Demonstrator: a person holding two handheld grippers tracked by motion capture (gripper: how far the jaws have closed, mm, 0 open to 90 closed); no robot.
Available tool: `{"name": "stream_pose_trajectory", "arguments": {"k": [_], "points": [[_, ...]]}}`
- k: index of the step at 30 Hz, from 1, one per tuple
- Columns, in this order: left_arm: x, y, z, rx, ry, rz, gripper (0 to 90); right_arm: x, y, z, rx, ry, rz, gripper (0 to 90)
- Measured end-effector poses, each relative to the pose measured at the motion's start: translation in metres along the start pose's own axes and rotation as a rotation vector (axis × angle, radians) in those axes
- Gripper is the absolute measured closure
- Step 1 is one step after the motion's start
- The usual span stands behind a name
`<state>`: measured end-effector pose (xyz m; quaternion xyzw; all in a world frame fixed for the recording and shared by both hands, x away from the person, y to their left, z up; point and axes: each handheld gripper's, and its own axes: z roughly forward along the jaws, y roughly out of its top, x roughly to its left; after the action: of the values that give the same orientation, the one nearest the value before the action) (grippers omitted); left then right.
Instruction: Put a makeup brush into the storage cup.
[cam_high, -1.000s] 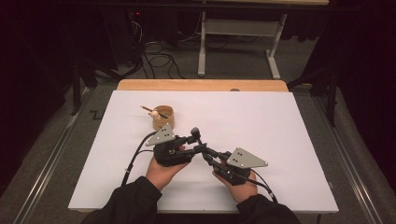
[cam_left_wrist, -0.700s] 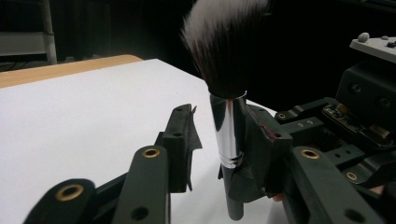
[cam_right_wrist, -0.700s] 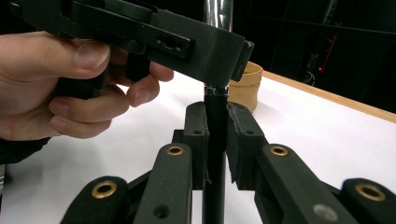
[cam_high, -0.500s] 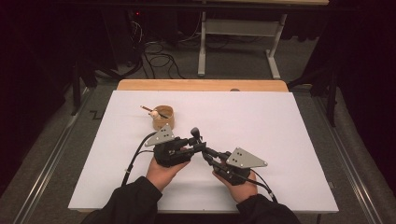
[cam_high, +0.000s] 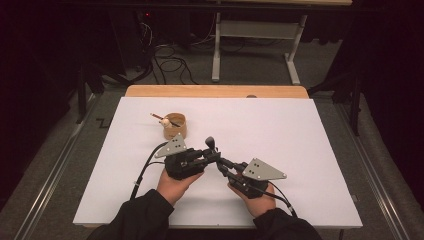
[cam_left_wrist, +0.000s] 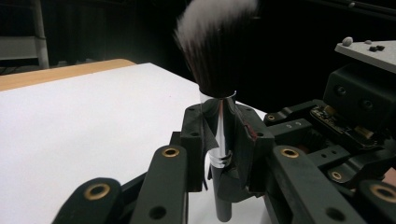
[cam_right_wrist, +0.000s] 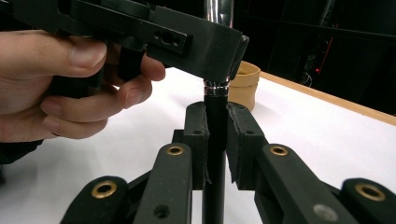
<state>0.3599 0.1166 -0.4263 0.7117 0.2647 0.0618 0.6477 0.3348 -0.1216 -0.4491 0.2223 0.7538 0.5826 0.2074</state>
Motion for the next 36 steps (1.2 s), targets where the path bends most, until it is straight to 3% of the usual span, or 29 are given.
{"name": "stream_pose_trajectory", "arguments": {"k": [27, 36], "points": [[-0.0027, -0.0006, 0.0003, 0.001, -0.005, 0.024, 77.2, -0.0005, -0.0003, 0.0005, 0.006, 0.016, 0.016, 79.5], [-0.0023, 0.0, -0.0008, 0.0, -0.001, 0.031, 77.2, -0.0006, -0.001, 0.0019, 0.018, 0.026, 0.029, 72.3]]}}
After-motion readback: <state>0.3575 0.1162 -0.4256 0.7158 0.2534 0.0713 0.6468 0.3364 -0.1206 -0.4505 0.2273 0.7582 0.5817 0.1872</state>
